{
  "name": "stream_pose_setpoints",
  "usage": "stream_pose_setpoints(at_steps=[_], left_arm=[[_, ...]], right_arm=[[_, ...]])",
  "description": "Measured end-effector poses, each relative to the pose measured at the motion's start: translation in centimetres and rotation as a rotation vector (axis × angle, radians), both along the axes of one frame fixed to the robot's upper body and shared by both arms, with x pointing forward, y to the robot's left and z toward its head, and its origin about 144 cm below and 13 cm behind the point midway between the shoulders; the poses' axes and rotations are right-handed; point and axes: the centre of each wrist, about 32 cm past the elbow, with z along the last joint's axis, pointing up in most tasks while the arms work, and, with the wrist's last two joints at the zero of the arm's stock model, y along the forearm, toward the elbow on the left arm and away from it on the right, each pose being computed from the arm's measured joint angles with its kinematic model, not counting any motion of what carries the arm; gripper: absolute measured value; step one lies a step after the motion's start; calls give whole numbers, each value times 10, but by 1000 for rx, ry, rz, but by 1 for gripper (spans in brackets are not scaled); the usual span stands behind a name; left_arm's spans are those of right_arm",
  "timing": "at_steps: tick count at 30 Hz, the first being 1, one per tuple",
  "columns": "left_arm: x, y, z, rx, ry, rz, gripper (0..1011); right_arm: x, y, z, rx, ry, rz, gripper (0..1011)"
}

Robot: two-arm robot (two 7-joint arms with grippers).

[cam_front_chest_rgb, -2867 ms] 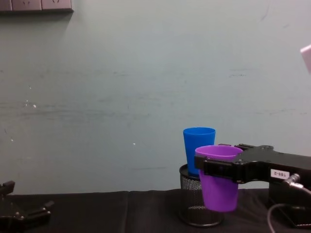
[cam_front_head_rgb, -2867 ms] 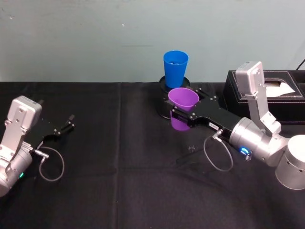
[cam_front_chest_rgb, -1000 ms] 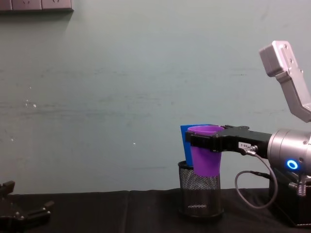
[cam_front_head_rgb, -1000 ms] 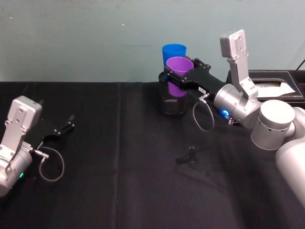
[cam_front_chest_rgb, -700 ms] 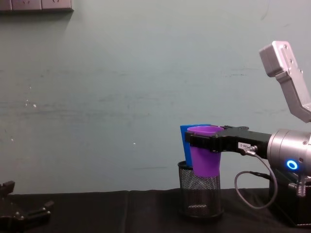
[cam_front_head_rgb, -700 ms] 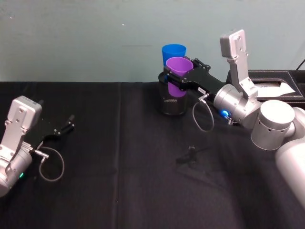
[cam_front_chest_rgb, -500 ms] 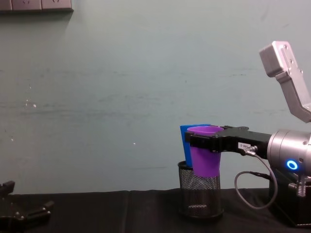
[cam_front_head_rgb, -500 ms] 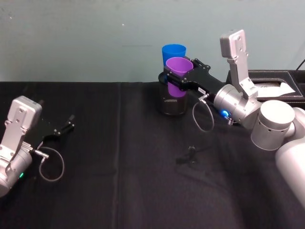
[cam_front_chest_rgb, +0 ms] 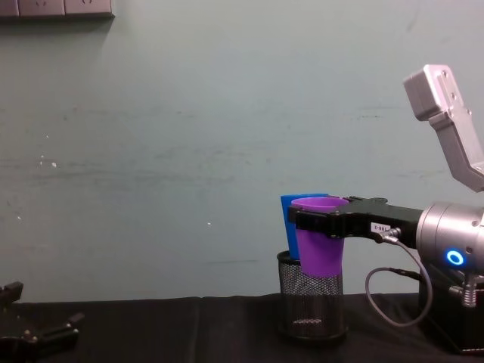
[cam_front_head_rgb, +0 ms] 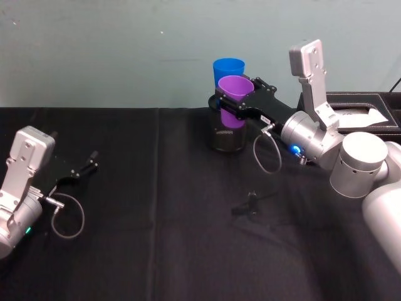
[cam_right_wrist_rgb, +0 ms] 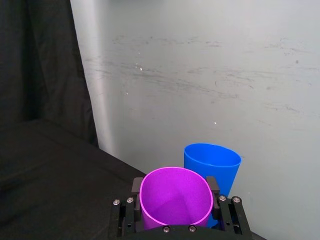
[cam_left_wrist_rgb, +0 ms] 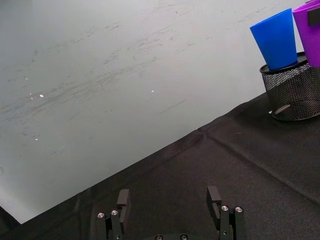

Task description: Pick up one cup with a gripper and tap it against the other cup.

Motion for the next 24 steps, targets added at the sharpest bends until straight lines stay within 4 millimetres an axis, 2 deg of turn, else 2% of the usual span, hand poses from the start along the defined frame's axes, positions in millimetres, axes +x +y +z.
stream_pose_setpoints(at_steps=[24], left_arm=[[0, 0, 0, 0, 0, 0, 1000]], right_arm=[[0, 0, 0, 0, 0, 0, 759]])
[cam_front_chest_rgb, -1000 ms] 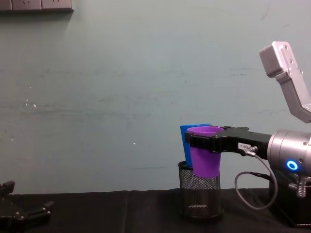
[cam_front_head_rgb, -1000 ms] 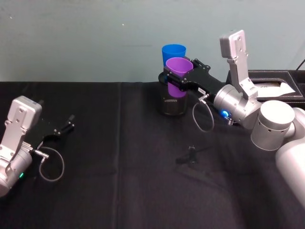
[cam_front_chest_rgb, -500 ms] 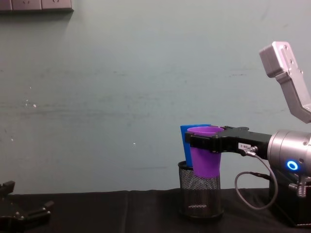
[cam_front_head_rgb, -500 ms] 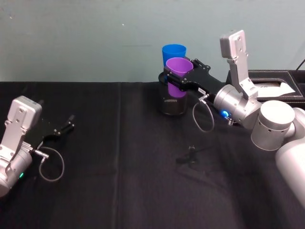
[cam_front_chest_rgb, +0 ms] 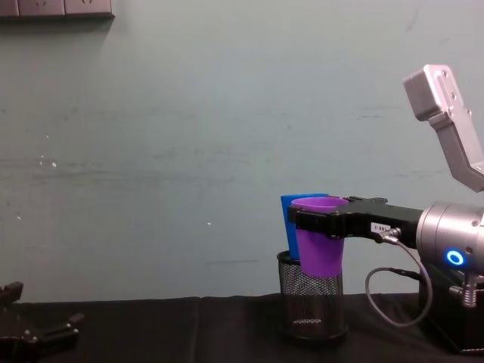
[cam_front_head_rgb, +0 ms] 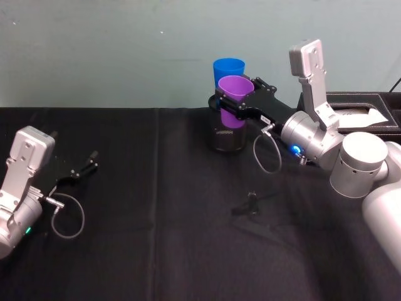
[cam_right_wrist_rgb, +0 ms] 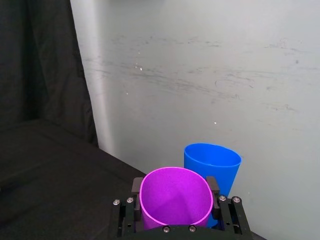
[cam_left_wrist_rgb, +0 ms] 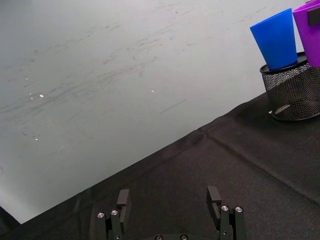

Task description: Pick up one cup with a gripper and tap it against the other cup.

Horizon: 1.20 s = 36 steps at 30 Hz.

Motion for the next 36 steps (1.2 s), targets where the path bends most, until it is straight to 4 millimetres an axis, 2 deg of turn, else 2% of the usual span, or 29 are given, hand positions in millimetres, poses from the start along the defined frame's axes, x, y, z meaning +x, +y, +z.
stream_pose_setpoints(at_steps=[36], left_arm=[[0, 0, 0, 0, 0, 0, 1000]], right_arm=[[0, 0, 0, 0, 0, 0, 758]])
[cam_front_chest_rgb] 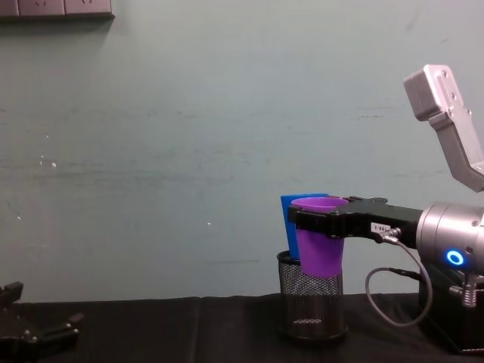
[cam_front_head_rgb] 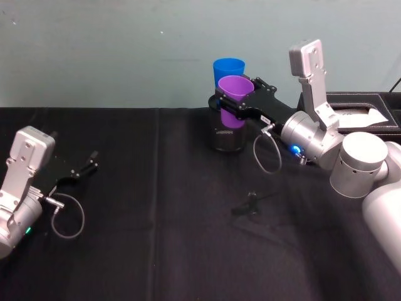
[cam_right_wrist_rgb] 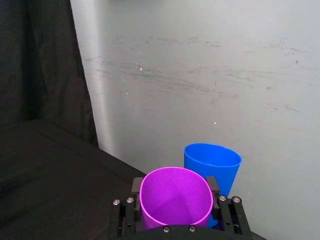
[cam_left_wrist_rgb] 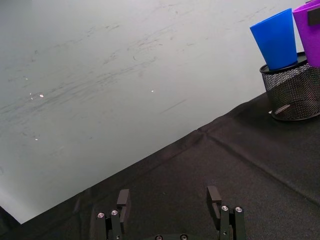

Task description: Pick up one cup with a gripper and tap it against the other cup.

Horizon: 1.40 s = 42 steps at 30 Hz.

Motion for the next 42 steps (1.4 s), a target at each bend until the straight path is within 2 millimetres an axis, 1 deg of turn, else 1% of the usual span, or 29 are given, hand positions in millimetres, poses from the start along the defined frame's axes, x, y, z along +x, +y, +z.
stream_pose_setpoints(at_steps=[42], left_arm=[[0, 0, 0, 0, 0, 0, 1000]], right_arm=[[0, -1, 0, -1, -8, 4, 759]])
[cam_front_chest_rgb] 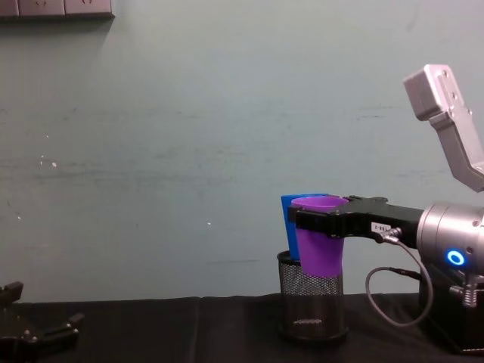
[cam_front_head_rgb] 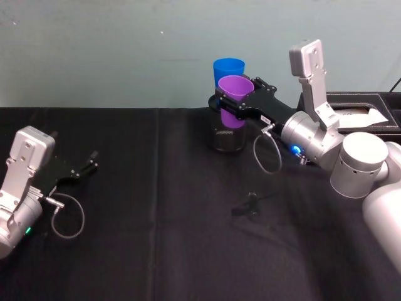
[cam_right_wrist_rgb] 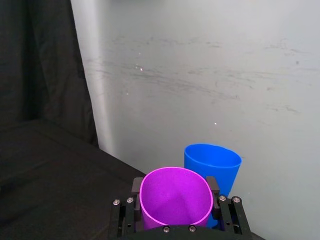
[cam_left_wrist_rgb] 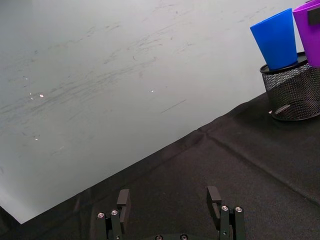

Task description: Pick up one cup with a gripper and tap it against the other cup.

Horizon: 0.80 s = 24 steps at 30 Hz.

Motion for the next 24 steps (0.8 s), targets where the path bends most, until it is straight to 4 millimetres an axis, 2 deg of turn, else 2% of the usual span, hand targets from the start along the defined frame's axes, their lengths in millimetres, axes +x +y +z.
stream_pose_setpoints(at_steps=[9, 16, 24], left_arm=[[0, 0, 0, 0, 0, 0, 1000], [0, 0, 0, 0, 0, 0, 1000], [0, 0, 0, 0, 0, 0, 1000]], right_arm=[[-18, -4, 0, -13, -44, 39, 759], [-49, -5, -5, -10, -54, 66, 759], [-88, -7, -21, -6, -49, 75, 759]])
